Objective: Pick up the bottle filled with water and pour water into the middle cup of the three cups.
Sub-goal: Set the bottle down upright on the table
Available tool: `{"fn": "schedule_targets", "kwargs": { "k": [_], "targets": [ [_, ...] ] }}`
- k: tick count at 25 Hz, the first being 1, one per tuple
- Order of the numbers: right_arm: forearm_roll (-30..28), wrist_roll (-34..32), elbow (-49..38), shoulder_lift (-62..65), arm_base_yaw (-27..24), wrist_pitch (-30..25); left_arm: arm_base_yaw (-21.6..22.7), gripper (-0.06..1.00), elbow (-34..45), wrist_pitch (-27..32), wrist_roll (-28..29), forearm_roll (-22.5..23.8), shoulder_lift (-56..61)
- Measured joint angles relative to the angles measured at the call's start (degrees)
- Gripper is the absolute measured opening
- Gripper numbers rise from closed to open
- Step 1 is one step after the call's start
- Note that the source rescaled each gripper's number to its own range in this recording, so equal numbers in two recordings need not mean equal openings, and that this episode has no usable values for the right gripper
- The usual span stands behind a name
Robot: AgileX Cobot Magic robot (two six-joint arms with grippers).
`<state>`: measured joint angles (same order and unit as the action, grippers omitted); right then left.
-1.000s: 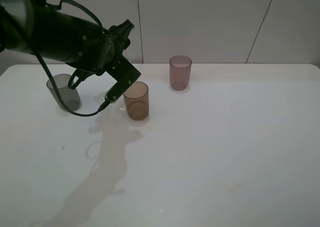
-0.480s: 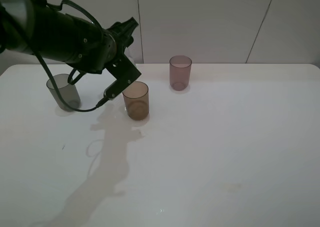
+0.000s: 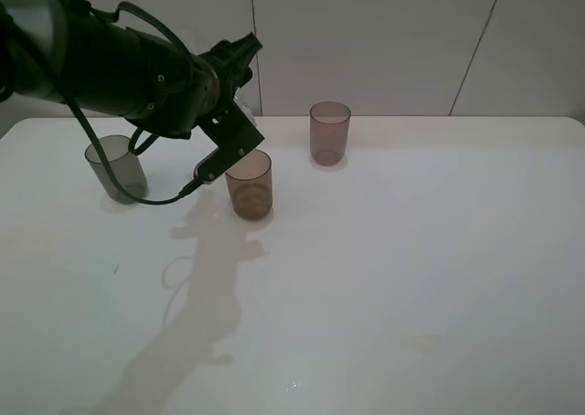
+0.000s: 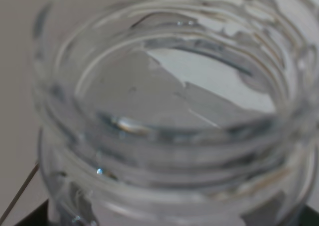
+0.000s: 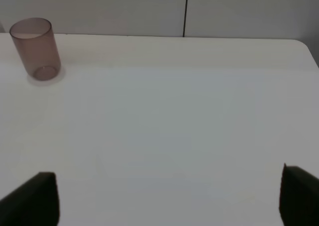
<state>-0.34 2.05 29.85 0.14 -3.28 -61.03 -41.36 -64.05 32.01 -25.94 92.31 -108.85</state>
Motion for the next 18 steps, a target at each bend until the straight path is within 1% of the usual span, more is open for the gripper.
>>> {"fn": "schedule_targets", "kwargs": {
  "k": [11, 13, 15, 16, 18],
  "targets": [
    [0.0, 0.0, 0.0, 0.0, 0.0, 0.0, -0.3, 0.01, 0.0, 1.1, 0.1, 0.0, 0.0],
    [0.0, 0.0, 0.0, 0.0, 0.0, 0.0, -0.3, 0.01, 0.0, 1.2, 0.8, -0.3, 0.0],
    [0.0, 0.0, 0.0, 0.0, 0.0, 0.0, -0.3, 0.01, 0.0, 1.6, 2.8, -1.9, 0.1],
    [0.3, 0.0, 0.0, 0.0, 0.0, 0.0, -0.3, 0.01, 0.0, 1.6, 5.0, -3.3, 0.2],
    [0.0, 0.0, 0.0, 0.0, 0.0, 0.0, -0.3, 0.01, 0.0, 1.7, 12.1, -8.0, 0.9]
  ]
}}
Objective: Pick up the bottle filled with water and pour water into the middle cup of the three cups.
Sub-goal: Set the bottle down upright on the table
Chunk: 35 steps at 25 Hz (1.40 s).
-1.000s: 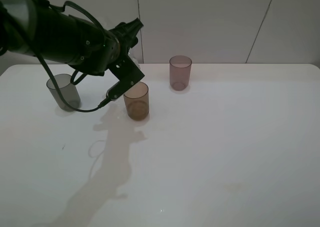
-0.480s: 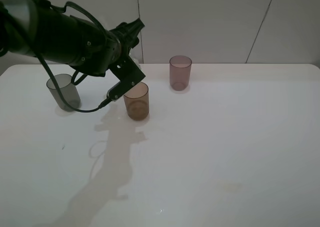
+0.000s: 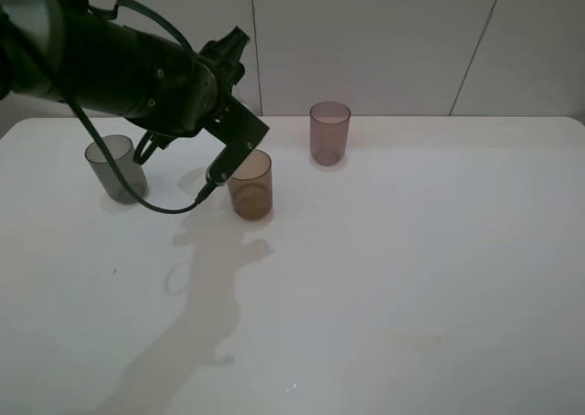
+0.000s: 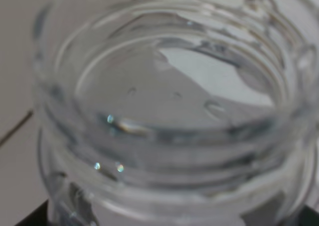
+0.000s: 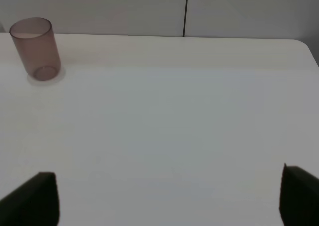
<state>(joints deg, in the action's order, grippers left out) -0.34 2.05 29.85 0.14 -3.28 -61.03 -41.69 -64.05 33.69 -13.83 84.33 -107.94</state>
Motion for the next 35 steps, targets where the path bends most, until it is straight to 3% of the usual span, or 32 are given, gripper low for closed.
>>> {"fn": "schedule_targets", "kwargs": {
  "k": [4, 11, 14, 18, 28, 31, 35],
  "targets": [
    [0.0, 0.0, 0.0, 0.0, 0.0, 0.0, 0.3, 0.01, 0.0, 0.2, 21.1, -7.6, 2.8],
    [0.0, 0.0, 0.0, 0.0, 0.0, 0.0, 1.9, 0.01, 0.0, 2.2, 62.9, -12.3, 7.9],
    [0.0, 0.0, 0.0, 0.0, 0.0, 0.0, 2.1, 0.01, 1.0, 2.6, 73.5, -13.0, 9.4],
    [0.0, 0.0, 0.0, 0.0, 0.0, 0.0, 2.1, 0.01, 4.8, -1.8, 80.2, -13.7, 9.8],
    [0.0, 0.0, 0.0, 0.0, 0.0, 0.0, 5.5, 0.01, 11.5, -12.3, 81.8, -20.9, 9.8],
    [0.0, 0.0, 0.0, 0.0, 0.0, 0.0, 7.2, 0.01, 12.2, -16.7, 80.2, -23.8, 9.8],
    [0.0, 0.0, 0.0, 0.0, 0.0, 0.0, 9.7, 0.01, 12.3, -20.7, 71.1, -30.8, 9.8]
  ]
}}
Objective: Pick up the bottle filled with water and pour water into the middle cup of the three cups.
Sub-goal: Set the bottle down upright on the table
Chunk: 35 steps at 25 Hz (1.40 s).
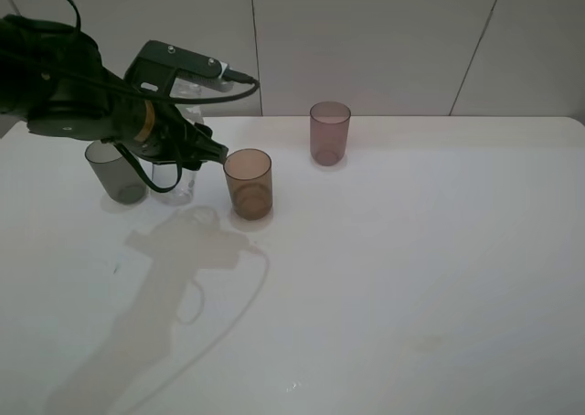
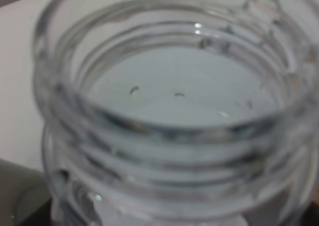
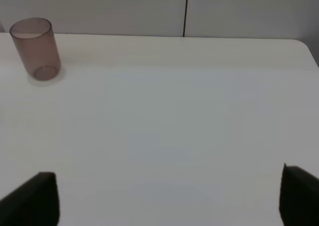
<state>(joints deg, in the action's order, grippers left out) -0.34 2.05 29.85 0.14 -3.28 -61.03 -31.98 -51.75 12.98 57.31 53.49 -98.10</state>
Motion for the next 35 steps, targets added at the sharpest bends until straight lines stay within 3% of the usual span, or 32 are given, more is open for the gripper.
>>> {"fn": "schedule_targets", "kwargs": {
  "k": [8, 12, 21, 26, 35],
  "targets": [
    [0.0, 0.0, 0.0, 0.0, 0.0, 0.0, 2.9, 0.01, 1.0, -8.9, -30.7, -21.7, -0.7],
    [0.0, 0.0, 0.0, 0.0, 0.0, 0.0, 4.5, 0.01, 5.4, -18.3, -40.6, -29.8, -0.7],
    [0.0, 0.0, 0.0, 0.0, 0.0, 0.0, 10.3, 0.01, 16.8, -40.3, -48.3, -33.4, -0.7],
    [0.0, 0.0, 0.0, 0.0, 0.0, 0.0, 13.0, 0.01, 17.8, -45.0, -48.8, -34.8, -2.4],
    [0.0, 0.0, 0.0, 0.0, 0.0, 0.0, 13.0, 0.01, 17.9, -49.8, -48.9, -34.9, -8.5]
  ]
}}
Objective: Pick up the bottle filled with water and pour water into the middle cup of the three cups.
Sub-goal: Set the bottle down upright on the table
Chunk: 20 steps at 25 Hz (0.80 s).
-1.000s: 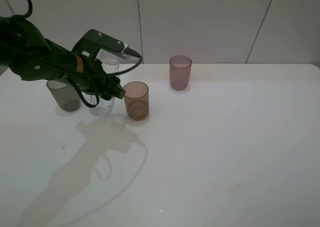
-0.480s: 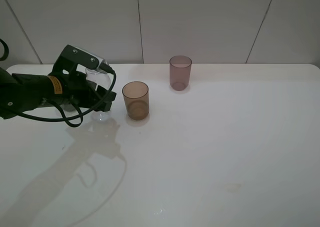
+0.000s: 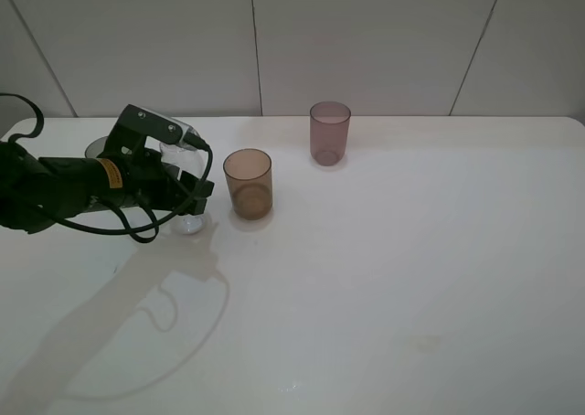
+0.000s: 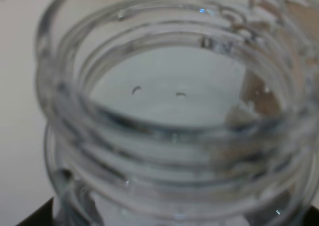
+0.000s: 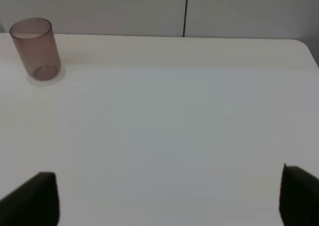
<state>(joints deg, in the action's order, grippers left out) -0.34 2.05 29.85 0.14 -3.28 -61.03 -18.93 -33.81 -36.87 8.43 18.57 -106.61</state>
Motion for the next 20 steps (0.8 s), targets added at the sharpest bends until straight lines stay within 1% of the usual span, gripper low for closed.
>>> {"fn": "schedule_targets", "kwargs": {
  "k": [7, 8, 10, 11, 12, 13, 14, 20],
  "targets": [
    [0.0, 0.0, 0.0, 0.0, 0.0, 0.0, 0.0, 0.01, 0.1, -0.1, -1.6, 0.0, -0.1],
    [0.0, 0.0, 0.0, 0.0, 0.0, 0.0, 0.0, 0.09, 0.2, 0.0, -1.7, -0.1, -0.1],
    [0.0, 0.0, 0.0, 0.0, 0.0, 0.0, 0.0, 0.63, 0.4, 0.1, -1.9, -0.3, -0.1],
    [0.0, 0.0, 0.0, 0.0, 0.0, 0.0, 0.0, 0.78, 0.5, 0.2, -1.9, -0.4, -0.1],
    [0.0, 0.0, 0.0, 0.0, 0.0, 0.0, 0.0, 0.87, 0.5, 0.2, -2.1, -0.4, -0.1],
    [0.0, 0.0, 0.0, 0.0, 0.0, 0.0, 0.0, 0.93, 0.5, 0.2, -2.0, -0.5, -0.1],
    [0.0, 0.0, 0.0, 0.0, 0.0, 0.0, 0.0, 0.95, 0.5, 0.2, -2.0, -0.5, -0.1],
    [0.0, 0.0, 0.0, 0.0, 0.0, 0.0, -0.1, 0.99, 0.5, 0.2, -2.1, -0.5, 0.4]
  ]
}}
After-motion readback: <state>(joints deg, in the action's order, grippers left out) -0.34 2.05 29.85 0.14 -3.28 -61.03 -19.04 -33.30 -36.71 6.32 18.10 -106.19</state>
